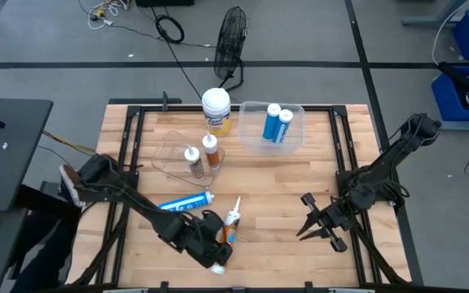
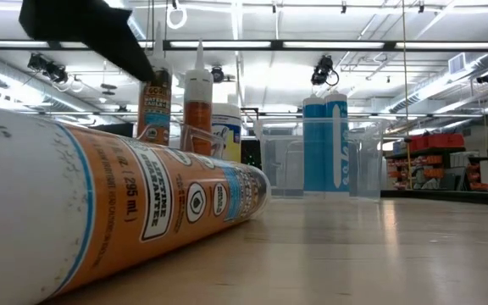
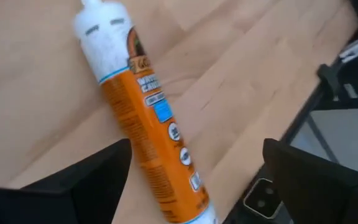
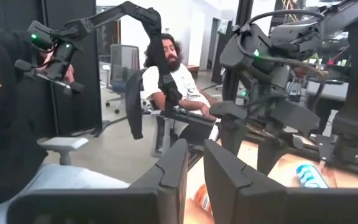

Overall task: Pick & place silicon tubes, Sealant and Lysol wipes
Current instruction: Put the orange sealant into the left transparent bin

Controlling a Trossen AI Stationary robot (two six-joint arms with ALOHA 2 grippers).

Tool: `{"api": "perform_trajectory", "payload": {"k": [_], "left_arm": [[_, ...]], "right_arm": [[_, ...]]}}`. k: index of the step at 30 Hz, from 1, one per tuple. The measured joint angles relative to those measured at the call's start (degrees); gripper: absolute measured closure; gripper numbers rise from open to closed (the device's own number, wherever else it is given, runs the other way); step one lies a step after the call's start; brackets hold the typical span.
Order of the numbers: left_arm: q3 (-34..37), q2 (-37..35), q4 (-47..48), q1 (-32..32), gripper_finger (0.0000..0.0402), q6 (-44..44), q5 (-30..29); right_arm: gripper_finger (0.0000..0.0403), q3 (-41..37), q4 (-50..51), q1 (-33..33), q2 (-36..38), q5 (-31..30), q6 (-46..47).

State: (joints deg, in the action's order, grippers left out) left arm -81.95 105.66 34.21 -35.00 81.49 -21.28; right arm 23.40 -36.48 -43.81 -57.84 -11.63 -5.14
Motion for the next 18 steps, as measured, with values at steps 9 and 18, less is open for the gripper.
{"api": "perform_trajectory", "payload": {"k": [9,18], "left_arm": [[0.02,4.21,0.01,2.62,0.0032,2.97,3.11],[0.04,8.29,-1.72,4.98,0.0032,1.6,4.89]], "right_arm": [[0.0348,0.0,2.9,-0.2,-0.02,0.01,-0.48],[0.0348,0.0,5.37,-0.51,-0.04,0.06,-0.05]]}}
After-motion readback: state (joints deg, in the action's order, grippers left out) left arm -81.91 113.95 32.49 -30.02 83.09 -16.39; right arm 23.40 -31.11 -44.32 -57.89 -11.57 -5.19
